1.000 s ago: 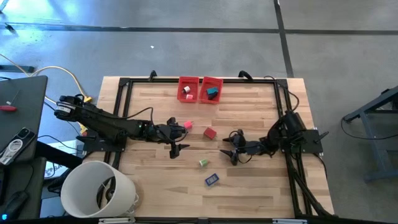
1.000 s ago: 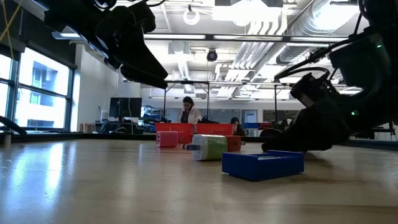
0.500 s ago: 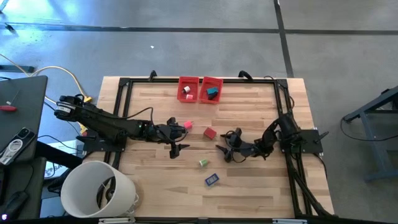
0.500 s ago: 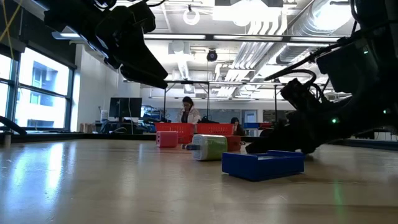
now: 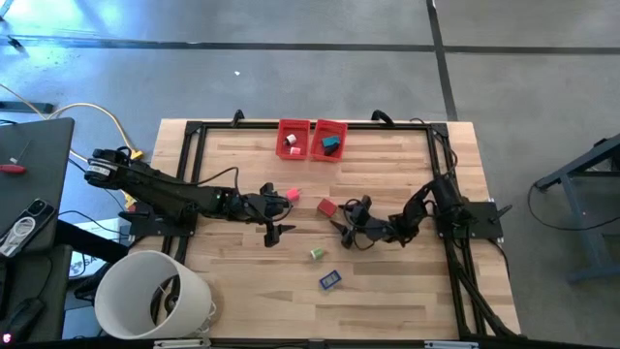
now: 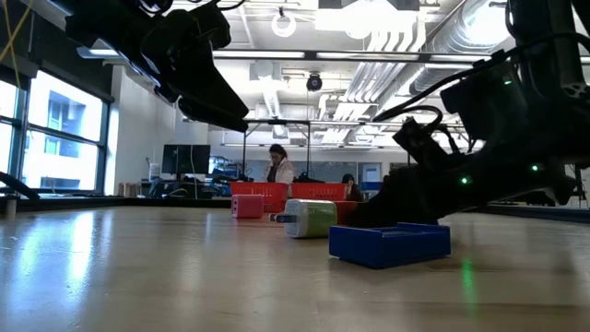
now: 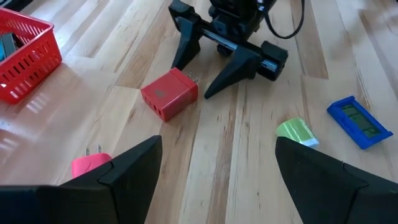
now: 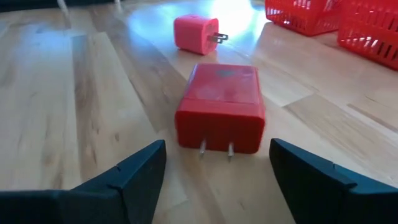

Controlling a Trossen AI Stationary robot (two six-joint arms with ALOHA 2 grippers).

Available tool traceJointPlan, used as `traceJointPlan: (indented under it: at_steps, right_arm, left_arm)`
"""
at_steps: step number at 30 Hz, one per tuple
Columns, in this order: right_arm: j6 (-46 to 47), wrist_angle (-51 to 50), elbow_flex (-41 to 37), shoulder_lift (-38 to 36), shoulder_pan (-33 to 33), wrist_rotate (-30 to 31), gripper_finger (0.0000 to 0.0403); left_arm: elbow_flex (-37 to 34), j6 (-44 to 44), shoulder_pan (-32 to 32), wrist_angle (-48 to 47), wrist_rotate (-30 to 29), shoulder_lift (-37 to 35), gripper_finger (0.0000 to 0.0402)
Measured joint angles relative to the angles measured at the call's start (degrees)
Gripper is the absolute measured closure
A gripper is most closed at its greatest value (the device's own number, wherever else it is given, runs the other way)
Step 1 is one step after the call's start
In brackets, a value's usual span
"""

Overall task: Pick & Place Office items
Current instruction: Put the red charger adapter into the left red basket

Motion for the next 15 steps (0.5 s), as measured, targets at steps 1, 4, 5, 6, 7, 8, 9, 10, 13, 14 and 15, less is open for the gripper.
traceJointPlan:
  at_steps: [1, 4, 5, 6, 7, 8, 9, 10, 13, 14, 15]
  right_arm:
    - [0.0, 0.0, 0.0, 0.0, -0.2, 0.0, 0.0126]
    - [0.0, -0.2, 0.3, 0.0, -0.5, 0.0, 0.0126]
    - [-0.1, -0.3, 0.5, 0.0, -0.6, 0.0, 0.0126]
    - [-0.3, -0.3, 0.6, 0.0, -0.6, -0.1, 0.0126]
    - [-0.5, -0.6, 1.0, 0.0, -0.6, -0.2, 0.0126]
    - [-0.6, -0.7, 1.3, 0.0, -0.6, -0.5, 0.0126]
    - [-0.7, -0.8, 1.4, 0.0, -0.7, -0.6, 0.0126]
    - [-0.7, -1.0, 1.5, 0.0, -0.8, -0.6, 0.0126]
    - [-0.8, -1.4, 2.0, 0.0, -1.3, -0.5, 0.0126]
    - [-0.9, -1.5, 2.1, 0.0, -1.5, -0.5, 0.0126]
    - [-1.0, -1.5, 2.2, 0.0, -1.7, -0.5, 0.0126]
  left_arm:
    - [0.0, 0.0, 0.0, 0.0, 0.0, 0.0, 0.0098]
    - [0.0, 0.0, 0.0, 0.0, 0.0, 0.0, 0.0098]
    - [0.0, 0.0, 0.0, 0.0, 0.0, 0.0, 0.0098]
    - [0.0, 0.0, 0.0, 0.0, 0.0, 0.0, 0.0098]
    - [0.0, 0.0, 0.0, 0.0, 0.0, 0.0, 0.0098]
    - [0.0, 0.0, 0.0, 0.0, 0.0, 0.0, 0.0098]
    - [0.0, 0.0, 0.0, 0.0, 0.0, 0.0, 0.0098]
    - [0.0, 0.0, 0.0, 0.0, 0.0, 0.0, 0.0098]
    - [0.0, 0.0, 0.0, 0.1, 0.0, 0.0, 0.0098]
    - [0.0, 0.0, 0.0, 0.1, 0.0, 0.0, 0.0098]
    - [0.0, 0.0, 0.0, 0.1, 0.0, 0.0, 0.0098]
